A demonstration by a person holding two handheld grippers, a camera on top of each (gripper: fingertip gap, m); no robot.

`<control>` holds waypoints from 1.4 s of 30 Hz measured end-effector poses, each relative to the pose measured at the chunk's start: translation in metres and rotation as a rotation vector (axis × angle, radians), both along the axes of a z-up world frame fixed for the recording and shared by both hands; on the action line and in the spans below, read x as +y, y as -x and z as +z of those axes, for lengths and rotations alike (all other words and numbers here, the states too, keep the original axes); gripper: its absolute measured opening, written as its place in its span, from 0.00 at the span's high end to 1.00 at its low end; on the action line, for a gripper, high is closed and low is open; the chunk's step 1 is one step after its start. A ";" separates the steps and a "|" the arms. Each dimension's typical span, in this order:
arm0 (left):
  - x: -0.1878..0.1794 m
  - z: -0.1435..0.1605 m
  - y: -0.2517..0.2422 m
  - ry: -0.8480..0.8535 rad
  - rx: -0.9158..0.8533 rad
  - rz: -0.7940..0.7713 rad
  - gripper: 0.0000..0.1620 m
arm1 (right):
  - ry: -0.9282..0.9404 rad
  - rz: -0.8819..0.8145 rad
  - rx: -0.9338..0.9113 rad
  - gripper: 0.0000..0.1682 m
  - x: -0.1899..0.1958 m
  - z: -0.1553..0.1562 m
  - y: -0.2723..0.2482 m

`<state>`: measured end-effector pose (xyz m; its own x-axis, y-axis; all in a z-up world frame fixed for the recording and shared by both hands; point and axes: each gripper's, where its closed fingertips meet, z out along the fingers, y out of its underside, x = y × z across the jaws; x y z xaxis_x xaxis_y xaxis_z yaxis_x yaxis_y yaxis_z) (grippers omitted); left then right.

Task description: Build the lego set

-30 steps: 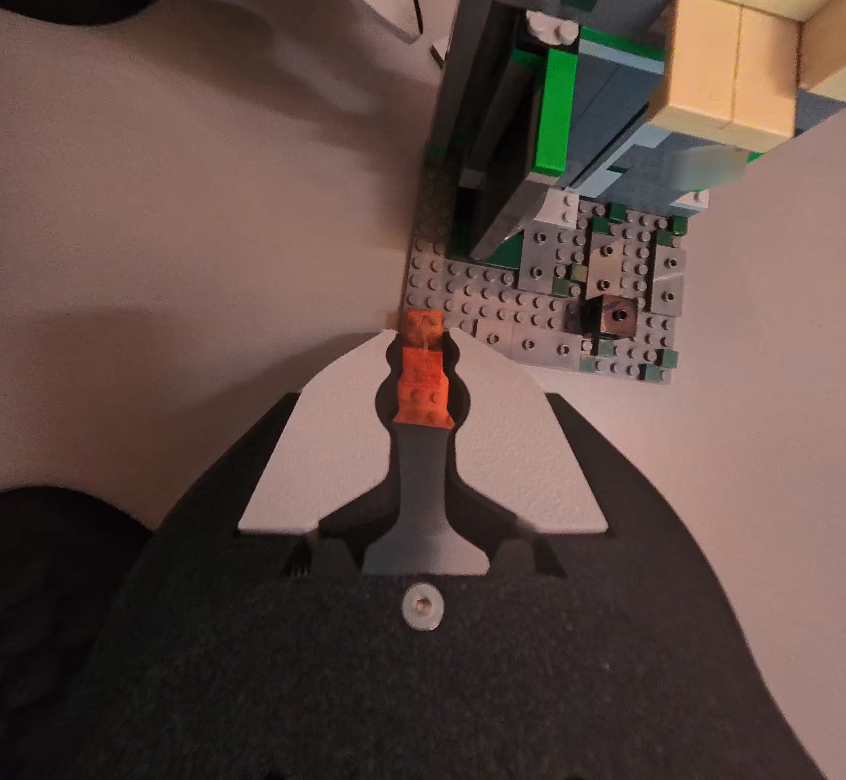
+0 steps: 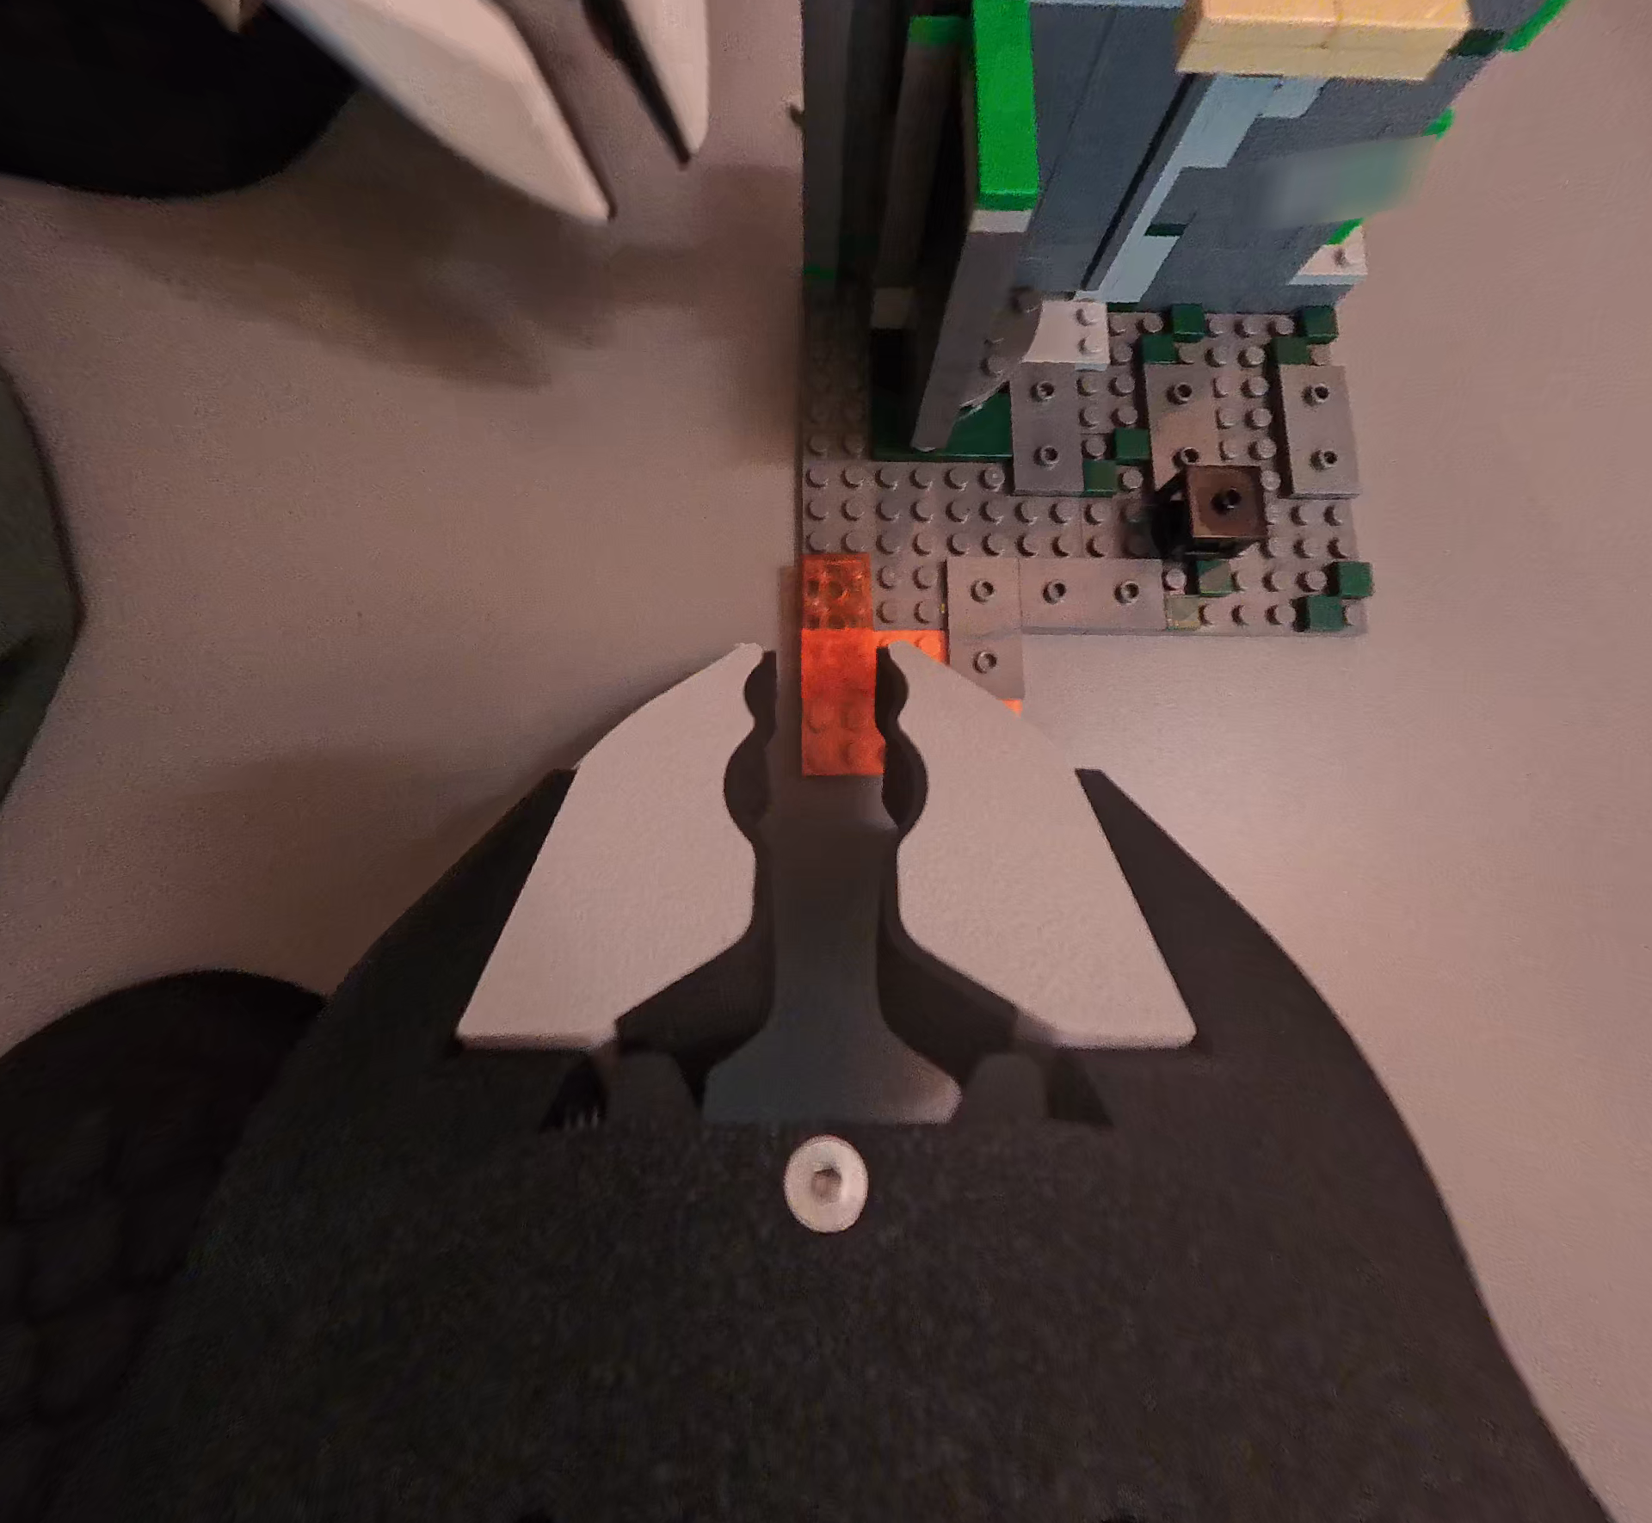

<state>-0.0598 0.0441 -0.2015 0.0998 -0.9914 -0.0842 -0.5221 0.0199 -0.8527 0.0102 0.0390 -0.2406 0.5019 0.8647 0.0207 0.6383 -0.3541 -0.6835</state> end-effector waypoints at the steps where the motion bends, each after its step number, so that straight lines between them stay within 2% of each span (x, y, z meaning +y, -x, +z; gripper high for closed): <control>1: -0.004 -0.003 -0.004 -0.005 0.016 -0.018 0.91 | 0.000 -0.008 0.002 0.88 0.001 0.000 -0.001; 5: -0.018 -0.014 -0.019 -0.023 0.080 -0.088 0.90 | -0.011 -0.012 -0.002 0.90 0.002 -0.003 -0.001; 11: -0.019 -0.025 -0.040 -0.038 0.139 -0.120 0.89 | -0.020 -0.012 0.037 0.91 0.002 0.000 0.000; 27: -0.009 -0.027 -0.063 -0.004 0.183 -0.025 0.90 | -0.034 0.000 0.122 0.93 0.003 0.004 0.001; 35: -0.006 -0.037 -0.065 0.006 0.237 0.034 0.92 | -0.026 0.005 0.031 0.96 0.004 0.000 -0.002; 37: -0.004 -0.039 -0.065 0.017 0.247 0.048 0.93 | -0.003 0.017 0.009 1.00 0.002 0.000 -0.001; 42: -0.002 -0.036 -0.067 0.055 0.229 0.069 0.94 | 0.042 0.033 -0.015 1.00 0.001 0.000 0.000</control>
